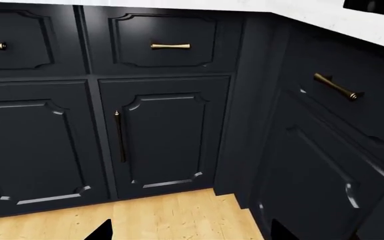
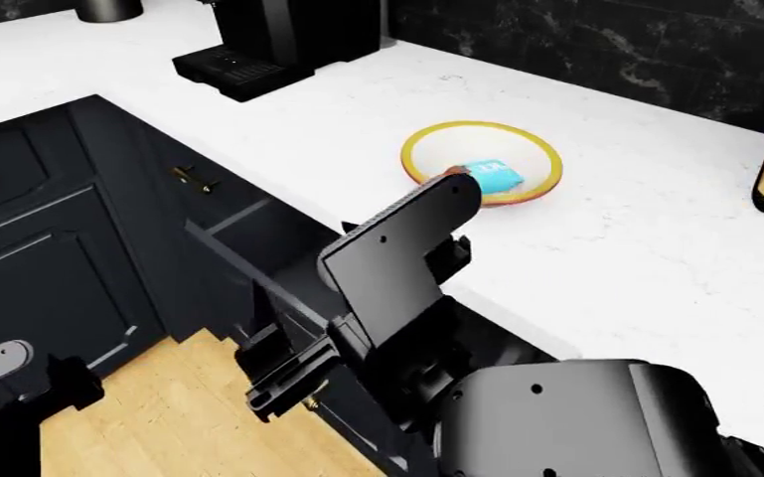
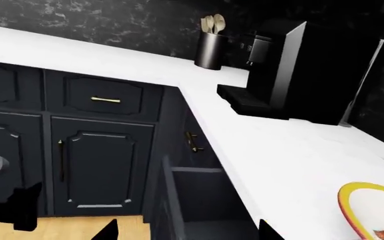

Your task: Place the bar in the bowl and close the drawer.

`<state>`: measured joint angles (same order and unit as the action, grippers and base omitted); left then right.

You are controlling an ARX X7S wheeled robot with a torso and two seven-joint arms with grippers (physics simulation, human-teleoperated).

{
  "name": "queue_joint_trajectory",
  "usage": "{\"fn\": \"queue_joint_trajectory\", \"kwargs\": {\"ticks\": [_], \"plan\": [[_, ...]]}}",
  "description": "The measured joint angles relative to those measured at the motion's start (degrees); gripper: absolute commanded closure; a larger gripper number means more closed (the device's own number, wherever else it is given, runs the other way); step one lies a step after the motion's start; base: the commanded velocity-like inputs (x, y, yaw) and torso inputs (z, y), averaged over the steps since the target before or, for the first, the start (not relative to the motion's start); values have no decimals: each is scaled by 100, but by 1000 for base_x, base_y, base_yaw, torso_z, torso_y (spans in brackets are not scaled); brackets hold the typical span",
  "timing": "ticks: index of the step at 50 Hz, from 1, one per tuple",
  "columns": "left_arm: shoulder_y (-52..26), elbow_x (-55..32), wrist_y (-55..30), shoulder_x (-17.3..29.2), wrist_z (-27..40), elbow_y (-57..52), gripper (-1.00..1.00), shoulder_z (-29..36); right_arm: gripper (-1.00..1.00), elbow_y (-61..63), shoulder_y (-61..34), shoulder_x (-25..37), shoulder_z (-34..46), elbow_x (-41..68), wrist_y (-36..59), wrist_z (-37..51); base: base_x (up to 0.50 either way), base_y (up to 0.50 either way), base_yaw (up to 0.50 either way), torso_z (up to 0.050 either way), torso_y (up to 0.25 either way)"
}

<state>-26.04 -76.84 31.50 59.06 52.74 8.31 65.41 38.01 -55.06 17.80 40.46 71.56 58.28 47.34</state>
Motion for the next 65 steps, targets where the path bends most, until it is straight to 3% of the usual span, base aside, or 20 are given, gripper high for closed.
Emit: {"fn": "queue_joint_trajectory", "kwargs": {"ticks": [21, 65], "plan": [[64, 0, 21, 17, -21, 3, -100, -42, -100, -645, 478, -561, 882, -814, -512, -816, 0, 0, 0, 0, 0], [85, -9, -65, -53, -95, 83, -100, -115, -100, -2996, 1638, -635, 1987, -2280, -2003, -2387, 0, 0, 0, 0, 0]]}}
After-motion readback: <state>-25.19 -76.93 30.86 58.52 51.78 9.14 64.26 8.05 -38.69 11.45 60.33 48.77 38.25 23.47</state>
